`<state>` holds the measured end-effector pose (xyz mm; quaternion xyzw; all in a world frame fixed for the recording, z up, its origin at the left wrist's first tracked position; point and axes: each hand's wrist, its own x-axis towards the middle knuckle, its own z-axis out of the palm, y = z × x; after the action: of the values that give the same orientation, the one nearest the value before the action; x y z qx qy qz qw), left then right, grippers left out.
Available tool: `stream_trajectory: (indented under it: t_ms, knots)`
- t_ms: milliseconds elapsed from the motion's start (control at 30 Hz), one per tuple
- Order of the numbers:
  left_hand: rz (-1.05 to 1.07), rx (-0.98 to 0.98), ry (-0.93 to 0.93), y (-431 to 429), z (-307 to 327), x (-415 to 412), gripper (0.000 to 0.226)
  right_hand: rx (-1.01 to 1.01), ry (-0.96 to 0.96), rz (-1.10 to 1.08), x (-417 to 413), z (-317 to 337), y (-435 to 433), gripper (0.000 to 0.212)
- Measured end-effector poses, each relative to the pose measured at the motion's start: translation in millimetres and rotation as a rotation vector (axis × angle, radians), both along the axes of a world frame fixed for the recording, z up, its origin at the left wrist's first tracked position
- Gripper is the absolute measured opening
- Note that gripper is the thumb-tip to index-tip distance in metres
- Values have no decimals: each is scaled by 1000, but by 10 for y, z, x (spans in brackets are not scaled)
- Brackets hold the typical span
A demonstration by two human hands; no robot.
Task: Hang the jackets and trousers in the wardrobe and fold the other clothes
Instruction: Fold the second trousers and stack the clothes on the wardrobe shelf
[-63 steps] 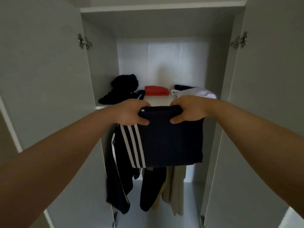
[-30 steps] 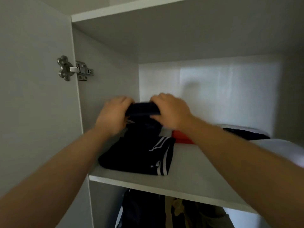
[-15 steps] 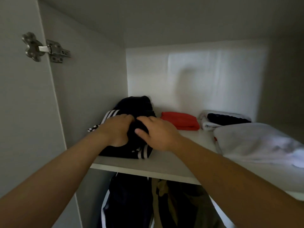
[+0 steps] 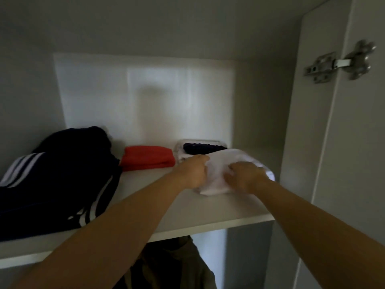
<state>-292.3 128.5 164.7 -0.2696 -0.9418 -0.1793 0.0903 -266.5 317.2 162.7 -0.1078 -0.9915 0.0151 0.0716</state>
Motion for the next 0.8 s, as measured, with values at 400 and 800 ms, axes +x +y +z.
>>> stream_trajectory:
  t_ms: [400, 800]
  knots:
    - [336, -84, -200, 29, -168, -426, 55, -482, 124, -202, -90, 240, 271, 49]
    - [260, 426, -573, -112, -42, -740, 43, -1268, 90, -246, -183, 171, 252, 27]
